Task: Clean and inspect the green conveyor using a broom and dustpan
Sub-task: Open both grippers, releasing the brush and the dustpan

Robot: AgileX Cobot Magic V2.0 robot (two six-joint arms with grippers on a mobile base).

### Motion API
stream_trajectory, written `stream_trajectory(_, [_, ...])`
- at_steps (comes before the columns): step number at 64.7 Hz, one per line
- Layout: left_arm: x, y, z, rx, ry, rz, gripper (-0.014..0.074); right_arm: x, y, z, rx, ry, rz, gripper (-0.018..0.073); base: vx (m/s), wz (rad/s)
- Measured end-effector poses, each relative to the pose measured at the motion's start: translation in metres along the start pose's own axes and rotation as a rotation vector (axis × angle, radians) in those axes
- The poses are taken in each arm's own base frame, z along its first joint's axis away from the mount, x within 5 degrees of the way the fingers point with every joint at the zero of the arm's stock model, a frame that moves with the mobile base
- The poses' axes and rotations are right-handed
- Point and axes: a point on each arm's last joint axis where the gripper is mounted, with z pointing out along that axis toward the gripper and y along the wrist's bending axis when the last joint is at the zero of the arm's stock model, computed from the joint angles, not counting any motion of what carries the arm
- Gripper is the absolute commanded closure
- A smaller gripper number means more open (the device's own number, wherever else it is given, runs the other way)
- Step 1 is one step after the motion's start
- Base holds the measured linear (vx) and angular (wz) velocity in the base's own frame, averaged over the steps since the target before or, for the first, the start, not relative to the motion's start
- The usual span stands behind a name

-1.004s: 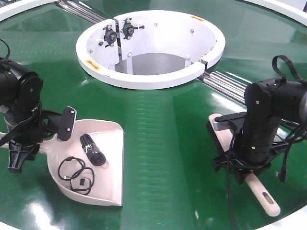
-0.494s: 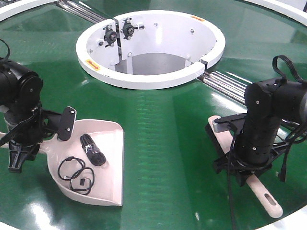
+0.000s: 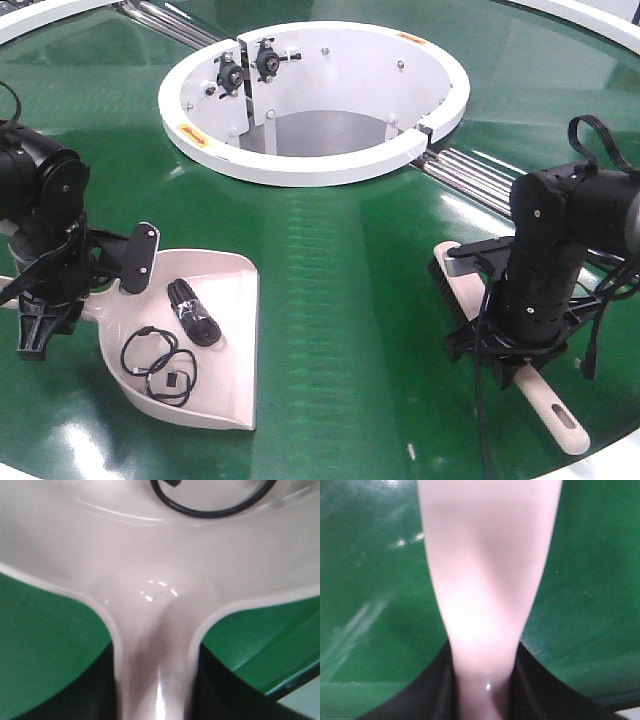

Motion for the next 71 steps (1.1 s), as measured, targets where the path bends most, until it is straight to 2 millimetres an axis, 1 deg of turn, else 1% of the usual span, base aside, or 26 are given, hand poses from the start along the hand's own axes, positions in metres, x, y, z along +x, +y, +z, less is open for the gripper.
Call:
stream_trajectory(7, [0.000, -0.001, 0.000, 0.009, 0.004, -0.027, 0.0587, 0.000, 0.000, 0.000, 0.000, 0.000, 0.000, 0.0494, 0.00, 0.00])
stream_trajectory(11, [0.000, -0.001, 0.000, 0.008, 0.006, -0.034, 0.0573, 0.000, 0.000, 0.000, 0.000, -0.001, -0.001, 0.0456, 0.00, 0.00])
stream_trajectory(21, [0.000, -0.001, 0.000, 0.007, 0.006, -0.037, 0.0507, 0.000, 0.000, 0.000, 0.000, -0.003, -0.001, 0.0321, 0.00, 0.00])
stream_trajectory(23, [0.000, -0.001, 0.000, 0.007, 0.005, -0.038, 0.0486, 0.000, 0.000, 0.000, 0.000, -0.003, -0.001, 0.0281, 0.00, 0.00])
stream_trajectory(31, [-0.001, -0.001, 0.000, 0.013, -0.007, -0.046, 0.0381, -0.001, 0.000, 0.000, 0.000, -0.008, -0.001, 0.0168, 0.00, 0.00])
stream_trajectory(35, [-0.001, -0.002, 0.000, 0.016, -0.011, -0.051, 0.0310, -0.001, 0.000, 0.000, -0.001, -0.013, -0.001, 0.0120, 0.00, 0.00])
stream_trajectory(37, [-0.001, -0.002, 0.000, 0.017, -0.013, -0.055, 0.0264, -0.001, 0.000, 0.000, -0.001, -0.018, -0.001, 0.0100, 0.00, 0.00])
stream_trajectory(41, [-0.002, -0.001, 0.000, 0.016, -0.020, -0.067, 0.0200, -0.002, 0.000, -0.001, -0.001, -0.026, -0.001, 0.0070, 0.00, 0.00])
stream_trajectory(49, [-0.003, -0.002, 0.000, 0.020, -0.032, -0.091, 0.0075, -0.002, 0.000, -0.002, -0.002, -0.033, -0.001, 0.0048, 0.00, 0.00])
stream_trajectory(53, [-0.004, -0.002, 0.000, 0.025, -0.041, -0.108, 0.0038, -0.002, 0.000, -0.002, -0.002, -0.035, -0.001, 0.0048, 0.00, 0.00])
stream_trajectory(57, [-0.005, -0.002, 0.000, 0.029, -0.045, -0.126, 0.0016, -0.001, 0.000, -0.004, -0.002, -0.041, -0.001, 0.0048, 0.00, 0.00])
stream_trajectory(63, [-0.005, -0.003, -0.001, 0.031, -0.051, -0.152, 0.0009, 0.001, -0.001, -0.011, -0.003, -0.067, 0.001, 0.0048, 0.00, 0.00])
stream_trajectory(71, [-0.003, -0.006, -0.010, 0.021, -0.074, -0.182, 0.0009, 0.009, -0.002, -0.032, -0.005, -0.150, 0.005, 0.0048, 0.00, 0.00])
